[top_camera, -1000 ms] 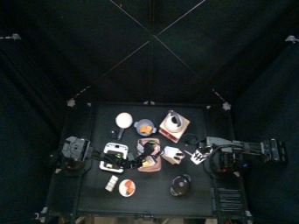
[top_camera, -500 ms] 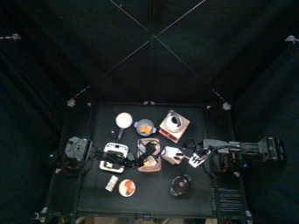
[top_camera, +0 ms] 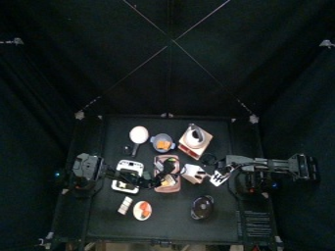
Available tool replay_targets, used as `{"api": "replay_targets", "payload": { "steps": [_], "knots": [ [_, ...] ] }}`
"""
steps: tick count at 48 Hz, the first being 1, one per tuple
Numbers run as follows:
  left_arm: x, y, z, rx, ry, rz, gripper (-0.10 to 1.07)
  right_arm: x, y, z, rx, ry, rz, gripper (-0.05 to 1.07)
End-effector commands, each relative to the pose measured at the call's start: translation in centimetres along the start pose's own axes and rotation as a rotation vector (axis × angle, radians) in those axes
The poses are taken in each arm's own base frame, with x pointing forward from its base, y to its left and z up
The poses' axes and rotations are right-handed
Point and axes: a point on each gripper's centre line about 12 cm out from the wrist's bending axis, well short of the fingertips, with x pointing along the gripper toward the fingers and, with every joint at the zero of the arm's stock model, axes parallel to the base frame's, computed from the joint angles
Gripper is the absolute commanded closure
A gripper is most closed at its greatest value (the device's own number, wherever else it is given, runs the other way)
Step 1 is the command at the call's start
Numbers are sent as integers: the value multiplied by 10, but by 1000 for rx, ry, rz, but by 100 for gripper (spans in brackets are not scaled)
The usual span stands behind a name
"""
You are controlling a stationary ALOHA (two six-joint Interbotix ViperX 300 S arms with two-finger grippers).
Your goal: Push knife holder up
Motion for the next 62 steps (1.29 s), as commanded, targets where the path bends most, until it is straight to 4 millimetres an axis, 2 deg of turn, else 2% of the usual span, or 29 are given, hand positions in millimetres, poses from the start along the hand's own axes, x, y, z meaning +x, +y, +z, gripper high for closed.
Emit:
{"api": "replay_targets", "payload": {
  "steps": [1, 40, 62],
  "knots": [
    [-1, -3, 15, -27, -30, -8, 5, -4, 0, -1, 0, -11, 17, 55],
    [4, -15, 21, -35, -31, -49, 5, 13, -7, 24, 87, -19, 14, 55],
    [4, -15, 22, -34, -32, -49, 5, 20, -13, 38, 120, -97, 33, 53]
  ]
}}
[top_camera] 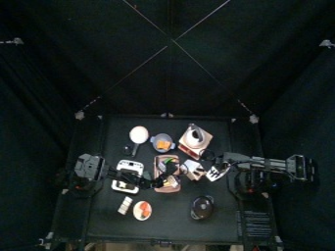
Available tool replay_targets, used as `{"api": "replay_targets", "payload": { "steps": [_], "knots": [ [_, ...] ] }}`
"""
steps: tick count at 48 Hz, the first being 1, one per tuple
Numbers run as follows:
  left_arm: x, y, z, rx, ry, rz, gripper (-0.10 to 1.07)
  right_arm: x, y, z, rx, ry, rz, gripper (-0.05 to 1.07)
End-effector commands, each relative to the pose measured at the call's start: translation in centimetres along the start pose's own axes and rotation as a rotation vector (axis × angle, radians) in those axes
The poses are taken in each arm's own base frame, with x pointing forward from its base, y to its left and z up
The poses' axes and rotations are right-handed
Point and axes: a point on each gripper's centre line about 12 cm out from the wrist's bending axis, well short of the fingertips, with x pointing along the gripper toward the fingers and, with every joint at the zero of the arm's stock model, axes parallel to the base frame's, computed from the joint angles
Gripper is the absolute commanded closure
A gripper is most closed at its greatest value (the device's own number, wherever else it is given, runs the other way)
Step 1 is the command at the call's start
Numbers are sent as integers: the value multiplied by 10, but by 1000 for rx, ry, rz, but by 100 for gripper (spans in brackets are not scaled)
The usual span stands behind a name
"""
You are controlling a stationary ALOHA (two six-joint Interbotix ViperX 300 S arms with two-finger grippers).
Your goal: Push knife holder up
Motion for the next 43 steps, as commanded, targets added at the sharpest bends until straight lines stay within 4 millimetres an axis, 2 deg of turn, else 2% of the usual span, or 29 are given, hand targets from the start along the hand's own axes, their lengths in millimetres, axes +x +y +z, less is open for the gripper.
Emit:
{"api": "replay_targets", "payload": {
  "steps": [1, 9, 15, 23, 38, 43],
  "knots": [
    [-3, -4, 19, -26, -39, -12, 5, -4, -1, 5, 7, -37, 10, 51],
    [-2, -3, 19, -26, -39, -11, 5, -1, 1, 9, 17, -66, 28, 28],
    [-3, -3, 20, -27, -40, -11, 5, 0, 2, 11, 21, -84, 38, 18],
    [-5, -3, 20, -25, -40, -13, 5, 1, -1, 25, 48, -158, 66, 17],
    [-7, -1, 20, -24, -39, -12, 5, 8, -4, 31, 38, -219, 68, 17],
    [-8, 0, 21, -25, -41, -11, 5, 3, -2, 37, 26, -260, 74, 15]
  ]
}}
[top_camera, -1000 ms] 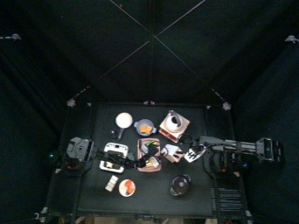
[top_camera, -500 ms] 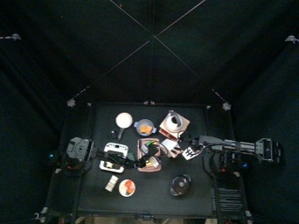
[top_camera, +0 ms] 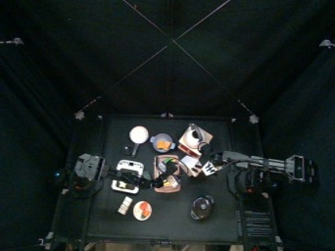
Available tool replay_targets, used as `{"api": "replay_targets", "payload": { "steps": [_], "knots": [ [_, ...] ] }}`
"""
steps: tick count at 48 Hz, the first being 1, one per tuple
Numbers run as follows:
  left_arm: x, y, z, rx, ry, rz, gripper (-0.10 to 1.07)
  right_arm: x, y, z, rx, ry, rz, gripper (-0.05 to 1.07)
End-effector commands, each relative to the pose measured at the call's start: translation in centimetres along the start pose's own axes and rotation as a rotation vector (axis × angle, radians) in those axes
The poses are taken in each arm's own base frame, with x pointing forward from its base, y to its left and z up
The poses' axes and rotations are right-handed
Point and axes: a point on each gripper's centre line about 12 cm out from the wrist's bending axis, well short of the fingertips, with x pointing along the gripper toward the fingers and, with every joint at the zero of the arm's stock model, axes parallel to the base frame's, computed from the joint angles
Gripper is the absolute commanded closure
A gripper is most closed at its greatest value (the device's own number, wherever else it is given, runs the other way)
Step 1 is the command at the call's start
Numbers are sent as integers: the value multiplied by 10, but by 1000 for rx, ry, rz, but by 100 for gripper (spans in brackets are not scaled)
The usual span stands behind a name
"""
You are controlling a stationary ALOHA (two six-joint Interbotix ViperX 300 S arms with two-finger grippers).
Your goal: Push knife holder up
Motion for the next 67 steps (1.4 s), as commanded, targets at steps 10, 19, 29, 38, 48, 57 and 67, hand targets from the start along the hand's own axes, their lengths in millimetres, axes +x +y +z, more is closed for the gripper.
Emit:
{"api": "replay_targets", "payload": {
  "steps": [10, 19, 29, 38, 48, 57, 67],
  "knots": [
    [-8, -1, 20, -24, -39, -12, 5, -16, 1, 6, -5, -26, -2, 15],
    [-8, 0, 19, -24, -38, -10, 5, -56, 1, 1, -12, -135, 92, 16],
    [-8, 0, 20, -25, -39, -10, 5, -66, -22, -33, 74, -106, 106, 43],
    [-8, 0, 19, -24, -37, -11, 5, -62, -23, -61, 115, 64, 71, 50],
    [-8, 1, 19, -24, -38, -10, 5, -39, -11, -65, 125, 148, 45, 49],
    [-8, 1, 19, -25, -37, -9, 5, -43, -19, -45, 157, 54, 29, 49],
    [-8, 0, 19, -23, -39, -10, 5, -49, -15, -28, 179, -53, 94, 49]
  ]
}}
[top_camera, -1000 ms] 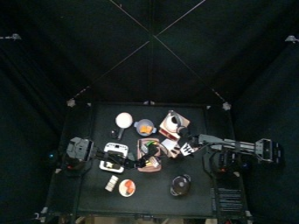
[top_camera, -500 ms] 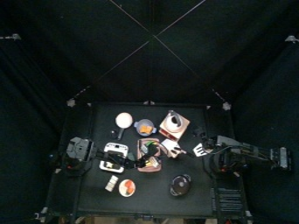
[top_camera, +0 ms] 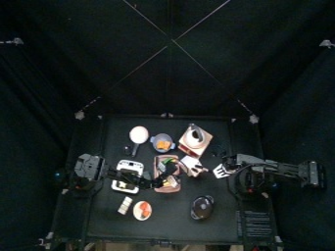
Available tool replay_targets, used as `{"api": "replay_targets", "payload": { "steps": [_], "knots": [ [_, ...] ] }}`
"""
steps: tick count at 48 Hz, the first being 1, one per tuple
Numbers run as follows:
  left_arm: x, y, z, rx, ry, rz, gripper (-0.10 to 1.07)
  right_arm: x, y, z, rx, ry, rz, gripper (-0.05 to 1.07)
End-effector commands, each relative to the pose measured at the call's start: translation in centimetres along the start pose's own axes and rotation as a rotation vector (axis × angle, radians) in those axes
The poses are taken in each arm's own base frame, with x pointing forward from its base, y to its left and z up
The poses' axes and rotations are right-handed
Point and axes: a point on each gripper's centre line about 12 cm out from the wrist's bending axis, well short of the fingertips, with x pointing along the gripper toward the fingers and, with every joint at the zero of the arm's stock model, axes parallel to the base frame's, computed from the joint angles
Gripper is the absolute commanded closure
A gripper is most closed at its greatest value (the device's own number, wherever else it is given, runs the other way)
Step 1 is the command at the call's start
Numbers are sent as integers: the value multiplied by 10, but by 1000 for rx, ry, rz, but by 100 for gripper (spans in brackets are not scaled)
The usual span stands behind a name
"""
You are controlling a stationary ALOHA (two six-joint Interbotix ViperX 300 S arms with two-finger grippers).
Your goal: Push knife holder up
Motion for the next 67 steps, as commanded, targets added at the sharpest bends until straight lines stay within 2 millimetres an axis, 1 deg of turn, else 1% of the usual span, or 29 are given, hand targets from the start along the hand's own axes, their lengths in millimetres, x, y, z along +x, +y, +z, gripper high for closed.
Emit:
{"api": "replay_targets", "payload": {
  "steps": [1, 6, 10, 14, 15, 17, 19, 24, 26, 28, 29, 34, 37, 42, 46, 50, 52, 54, 67],
  "knots": [
    [-7, 0, 21, -29, -42, -9, 5, -8, 5, 9, 11, -49, 43, 49],
    [-8, 1, 23, -31, -45, -8, 5, -7, 4, 12, 19, -69, 50, 49],
    [-10, 1, 25, -33, -51, -9, 5, -8, 7, 17, -5, -104, 77, 49],
    [-14, 4, 27, -30, -55, -8, 5, 0, 10, 21, -6, -137, 109, 49],
    [-16, 5, 27, -28, -58, -6, 5, 7, 10, 22, -3, -138, 110, 49],
    [-22, 8, 28, -23, -61, -6, 5, 10, 9, 23, -3, -133, 101, 49],
    [-26, 11, 29, -18, -67, -7, 5, 7, 9, 22, -11, -134, 97, 49],
    [-43, 18, 39, 5, -100, -26, 5, -24, 6, 26, -59, -264, 127, 49],
    [-51, 16, 39, 22, -109, -42, 5, -33, 3, 27, -74, -320, 148, 49],
    [-61, 13, 37, 39, -117, -63, 5, -36, 0, 28, -91, -385, 169, 49],
    [-64, 12, 37, 44, -121, -67, 5, -36, -1, 29, -106, -424, 190, 49],
    [-84, 4, 35, 73, -140, -113, 5, -18, 4, 33, -174, -566, 327, 49],
    [-94, -2, 29, 85, -136, -135, 5, -10, 10, 32, -229, -621, 399, 49],
    [-97, -2, 22, 96, -126, -135, 5, -6, 22, 22, -359, -682, 485, 49],
    [-97, 1, 21, 85, -116, -124, 5, -3, 39, 4, -502, -693, 592, 49],
    [-96, 3, 19, 61, -95, -112, 5, 6, 58, -13, -626, -710, 740, 49],
    [-96, 4, 17, 52, -86, -106, 5, 3, 66, -14, -656, -729, 787, 50],
    [-96, 4, 17, 49, -85, -106, 5, 3, 71, -12, -667, -729, 780, 50],
    [-97, 7, 13, 50, -74, -99, 5, 14, 71, -11, -670, -699, 737, 50]
  ]
}}
